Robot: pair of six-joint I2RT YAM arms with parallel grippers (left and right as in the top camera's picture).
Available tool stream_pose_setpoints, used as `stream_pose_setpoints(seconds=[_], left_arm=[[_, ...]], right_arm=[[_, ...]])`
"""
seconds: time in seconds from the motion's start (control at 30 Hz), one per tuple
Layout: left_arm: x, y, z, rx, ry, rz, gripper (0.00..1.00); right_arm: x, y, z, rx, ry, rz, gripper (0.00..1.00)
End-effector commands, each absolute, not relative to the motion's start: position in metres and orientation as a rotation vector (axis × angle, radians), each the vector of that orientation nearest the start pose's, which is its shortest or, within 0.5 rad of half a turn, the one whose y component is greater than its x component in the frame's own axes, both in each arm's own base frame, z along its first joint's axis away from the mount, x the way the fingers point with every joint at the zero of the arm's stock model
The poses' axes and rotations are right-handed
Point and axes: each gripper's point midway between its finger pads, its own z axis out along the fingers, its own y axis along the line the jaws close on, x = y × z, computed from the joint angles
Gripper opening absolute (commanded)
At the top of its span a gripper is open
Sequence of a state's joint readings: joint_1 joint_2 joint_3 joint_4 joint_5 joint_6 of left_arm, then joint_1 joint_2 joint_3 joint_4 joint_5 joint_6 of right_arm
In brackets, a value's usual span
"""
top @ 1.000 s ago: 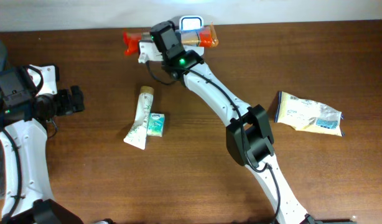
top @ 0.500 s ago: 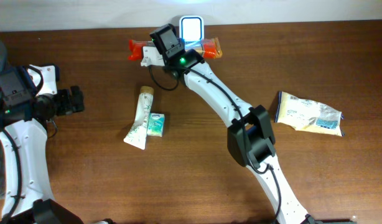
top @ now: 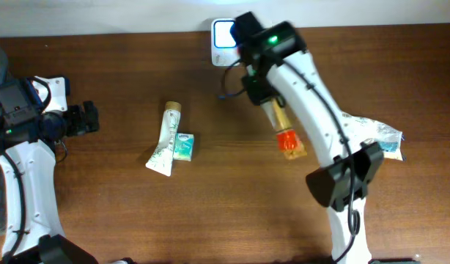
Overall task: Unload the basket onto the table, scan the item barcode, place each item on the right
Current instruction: 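Set the spaghetti package down right of the scanner, then reach the right gripper to the small green tissue pack and grasp it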
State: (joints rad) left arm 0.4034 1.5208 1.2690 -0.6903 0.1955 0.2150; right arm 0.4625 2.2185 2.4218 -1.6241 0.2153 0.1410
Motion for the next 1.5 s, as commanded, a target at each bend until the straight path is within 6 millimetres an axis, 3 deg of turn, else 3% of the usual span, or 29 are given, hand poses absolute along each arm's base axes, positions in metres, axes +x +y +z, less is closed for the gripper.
stream_pose_setpoints(seconds=[0.0, 0.2, 0.3, 0.43, 0.5, 0.6, 0.63, 0.73, 0.8, 0.9, 0.97, 1.03, 1.17, 1.37, 1.47], left_arm=[[0.385, 0.128, 0.182, -0.141, 2.469, 0.014, 0.99], [0.385, 0.128, 0.182, -0.141, 2.469, 0.014, 0.99], [0.385, 0.128, 0.182, -0.141, 2.469, 0.014, 0.99], [0.385, 0.128, 0.182, -0.141, 2.469, 0.014, 0.99], [0.385, 0.128, 0.182, -0.141, 2.469, 0.014, 0.99], [0.385, 0.128, 0.182, -0.141, 2.469, 0.014, 0.99], [0.385, 0.128, 0.182, -0.141, 2.469, 0.014, 0.99], [0.385, 0.128, 0.182, -0.141, 2.469, 0.014, 0.99], [0.385, 0.128, 0.182, -0.141, 2.469, 0.014, 0.99], [0.385, 0.128, 0.182, -0.141, 2.469, 0.014, 0.99], [0.385, 0.128, 0.182, -0.141, 2.469, 0.014, 0.99], [0.385, 0.128, 0.182, -0.141, 2.469, 0.014, 0.99], [0.385, 0.128, 0.182, -0.141, 2.469, 0.014, 0.99], [0.385, 0.128, 0.182, -0.141, 2.469, 0.014, 0.99], [0.385, 0.128, 0.182, -0.141, 2.469, 0.014, 0.99]], right_arm=[[0.424, 0.126, 0.184, 0.056, 2.968, -0.154, 0.04], [0.432, 0.062, 0.12, 0.222, 3.073, -0.249, 0.04], [0.434, 0.036, 0.09, 0.096, 3.111, -0.261, 0.04], [0.438, 0.01, 0.076, -0.014, 3.12, -0.264, 0.05], [0.441, -0.004, 0.076, 0.039, 3.112, -0.261, 0.2], [0.438, -0.02, 0.076, 0.1, 3.125, -0.256, 0.88], [0.436, -0.023, 0.076, 0.111, 3.131, -0.257, 0.98], [0.433, -0.025, 0.086, 0.115, 3.14, -0.257, 0.99], [0.434, -0.015, 0.098, 0.103, 3.132, -0.202, 1.0], [0.443, 0.034, 0.126, 0.038, 3.081, 0.084, 0.95], [0.442, 0.082, 0.134, -0.039, 3.057, 0.351, 0.9], [0.44, 0.111, 0.135, -0.092, 3.047, 0.473, 0.86], [0.432, 0.174, 0.12, -0.136, 3.044, 0.541, 0.74], [0.403, 0.271, 0.075, -0.165, 3.036, 0.596, 0.52], [0.391, 0.301, 0.067, -0.194, 3.016, 0.625, 0.49]])
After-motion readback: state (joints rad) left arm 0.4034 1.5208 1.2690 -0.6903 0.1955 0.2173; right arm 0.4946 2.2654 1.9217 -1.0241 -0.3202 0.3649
